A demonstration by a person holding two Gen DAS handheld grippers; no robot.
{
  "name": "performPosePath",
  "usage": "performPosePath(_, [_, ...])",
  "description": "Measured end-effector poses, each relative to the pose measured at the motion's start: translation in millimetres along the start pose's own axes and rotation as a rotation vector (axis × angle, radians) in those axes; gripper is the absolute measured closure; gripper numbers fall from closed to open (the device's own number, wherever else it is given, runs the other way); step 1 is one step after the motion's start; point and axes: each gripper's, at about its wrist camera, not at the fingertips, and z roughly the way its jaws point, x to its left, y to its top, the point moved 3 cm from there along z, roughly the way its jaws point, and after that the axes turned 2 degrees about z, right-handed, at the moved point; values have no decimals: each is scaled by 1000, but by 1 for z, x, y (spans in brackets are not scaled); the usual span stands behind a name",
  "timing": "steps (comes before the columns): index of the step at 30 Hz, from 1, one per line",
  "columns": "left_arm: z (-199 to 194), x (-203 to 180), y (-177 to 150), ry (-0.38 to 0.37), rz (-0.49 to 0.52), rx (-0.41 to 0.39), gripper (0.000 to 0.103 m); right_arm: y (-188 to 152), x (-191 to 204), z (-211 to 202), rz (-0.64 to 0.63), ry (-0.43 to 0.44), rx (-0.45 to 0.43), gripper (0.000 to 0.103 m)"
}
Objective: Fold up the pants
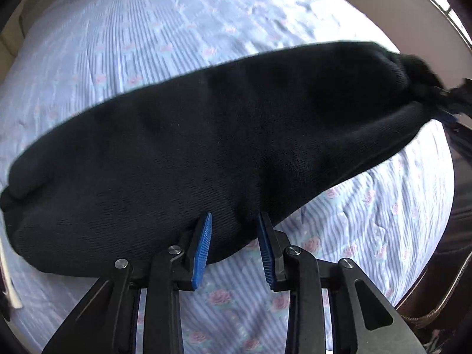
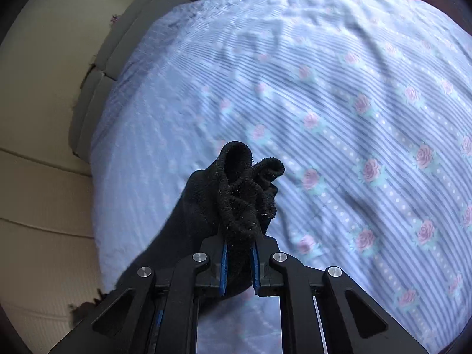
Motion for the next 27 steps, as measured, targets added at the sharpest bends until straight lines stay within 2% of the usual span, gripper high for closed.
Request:
performPosePath(3, [6,2,2,-12,-23,12,72,-1,5,7,-38,-38,6,88])
performPosePath(8, [11,2,2,-6,-8,21,71,-2,-38,31,70,-90,74,81])
performPosePath(10, [12,1,2,-5,-11,20,71,-2,-50,40,101,-92,99,68])
performPosePath(11, [13,0,2,-3,-10,22,71,-3,-53,42,111,-77,101,58])
performPosePath(13, [14,0,2,-3,-10,24,71,-2,-57,49,115,-56,97,52])
performPosePath(15, [10,-1,4,-11,-11,17,72,1,-59,60,104,-70,98,40])
performPosePath(21, [-7,9,14,-33,-42,-39,72,1,-61,73,87,-76,113,31])
performPosePath(26, [-5,19,16,-37,-45,-35,72,-15,-63,49,68,-86,113,30])
performPosePath(27, [-4,20,17,-35,-44,-32,72,-19,-63,44,53,-82,107,27])
